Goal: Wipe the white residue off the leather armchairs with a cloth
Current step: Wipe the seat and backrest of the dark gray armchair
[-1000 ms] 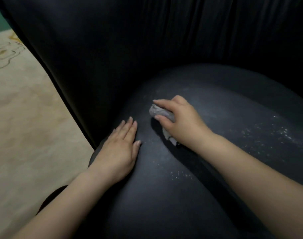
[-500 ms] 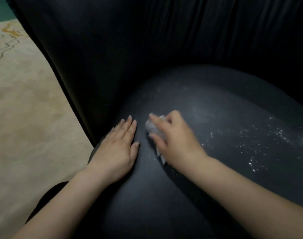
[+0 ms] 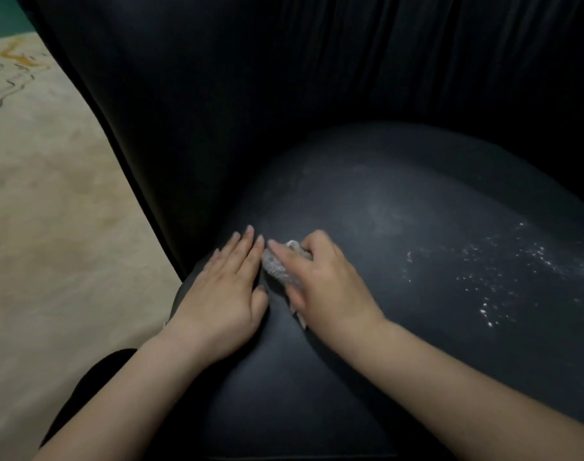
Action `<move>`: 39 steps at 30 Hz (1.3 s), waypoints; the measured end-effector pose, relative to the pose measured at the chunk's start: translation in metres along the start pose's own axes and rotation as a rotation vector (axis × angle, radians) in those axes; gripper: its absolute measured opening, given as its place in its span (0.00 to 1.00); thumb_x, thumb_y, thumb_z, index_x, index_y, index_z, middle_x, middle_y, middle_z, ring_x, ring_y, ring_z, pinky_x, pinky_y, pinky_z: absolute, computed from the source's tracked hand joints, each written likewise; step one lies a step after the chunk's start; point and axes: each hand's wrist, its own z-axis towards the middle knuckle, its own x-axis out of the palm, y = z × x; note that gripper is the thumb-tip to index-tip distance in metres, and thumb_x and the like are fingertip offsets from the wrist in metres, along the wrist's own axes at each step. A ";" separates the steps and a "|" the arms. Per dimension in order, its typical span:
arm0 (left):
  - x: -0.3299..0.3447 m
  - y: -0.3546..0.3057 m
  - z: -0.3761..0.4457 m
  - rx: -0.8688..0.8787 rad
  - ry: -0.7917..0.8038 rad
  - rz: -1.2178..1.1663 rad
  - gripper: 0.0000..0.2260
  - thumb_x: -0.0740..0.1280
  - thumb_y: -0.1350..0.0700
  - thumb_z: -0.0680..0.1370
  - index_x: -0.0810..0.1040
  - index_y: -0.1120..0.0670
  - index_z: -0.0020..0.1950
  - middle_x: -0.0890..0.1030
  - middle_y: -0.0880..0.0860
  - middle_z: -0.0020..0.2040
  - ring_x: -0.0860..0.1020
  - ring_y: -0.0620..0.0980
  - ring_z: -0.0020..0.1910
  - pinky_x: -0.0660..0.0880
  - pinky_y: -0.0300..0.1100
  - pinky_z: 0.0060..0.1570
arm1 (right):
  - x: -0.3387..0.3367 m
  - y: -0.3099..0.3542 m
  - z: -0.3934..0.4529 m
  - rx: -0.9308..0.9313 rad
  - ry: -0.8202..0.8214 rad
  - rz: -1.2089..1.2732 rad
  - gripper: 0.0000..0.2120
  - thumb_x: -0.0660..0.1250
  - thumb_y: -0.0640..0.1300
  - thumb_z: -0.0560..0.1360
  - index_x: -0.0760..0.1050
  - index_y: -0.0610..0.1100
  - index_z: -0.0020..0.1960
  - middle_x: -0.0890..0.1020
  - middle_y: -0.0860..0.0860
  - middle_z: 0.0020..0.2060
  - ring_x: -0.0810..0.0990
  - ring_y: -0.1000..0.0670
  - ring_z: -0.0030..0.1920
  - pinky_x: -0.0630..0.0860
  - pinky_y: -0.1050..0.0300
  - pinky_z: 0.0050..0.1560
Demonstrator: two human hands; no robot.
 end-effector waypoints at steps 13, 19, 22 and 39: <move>0.000 -0.002 -0.018 -0.030 -0.004 0.083 0.36 0.36 0.32 0.69 0.31 0.45 0.74 0.30 0.43 0.73 0.29 0.39 0.71 0.31 0.37 0.69 | -0.024 -0.035 -0.022 0.098 -0.061 -0.026 0.28 0.72 0.36 0.69 0.73 0.46 0.68 0.72 0.41 0.46 0.75 0.39 0.42 0.77 0.49 0.41; -0.001 -0.016 -0.018 -0.069 -0.029 0.089 0.40 0.36 0.33 0.70 0.39 0.51 0.79 0.36 0.48 0.77 0.34 0.42 0.73 0.36 0.41 0.73 | -0.037 -0.046 -0.030 0.243 -0.244 0.026 0.24 0.69 0.40 0.73 0.73 0.44 0.68 0.68 0.48 0.47 0.75 0.44 0.45 0.75 0.54 0.51; 0.001 -0.024 -0.017 -0.084 -0.044 0.098 0.40 0.35 0.33 0.70 0.39 0.52 0.79 0.37 0.49 0.78 0.34 0.42 0.73 0.37 0.42 0.74 | -0.023 -0.014 -0.053 0.103 -0.097 0.030 0.27 0.71 0.39 0.69 0.73 0.44 0.68 0.70 0.45 0.46 0.74 0.45 0.42 0.76 0.53 0.40; 0.010 -0.093 0.027 0.117 -0.008 0.153 0.38 0.36 0.32 0.73 0.38 0.50 0.79 0.36 0.49 0.78 0.34 0.46 0.76 0.36 0.45 0.74 | -0.089 -0.143 -0.049 0.433 -0.287 -0.106 0.24 0.68 0.38 0.74 0.72 0.47 0.69 0.69 0.44 0.48 0.74 0.41 0.52 0.71 0.53 0.57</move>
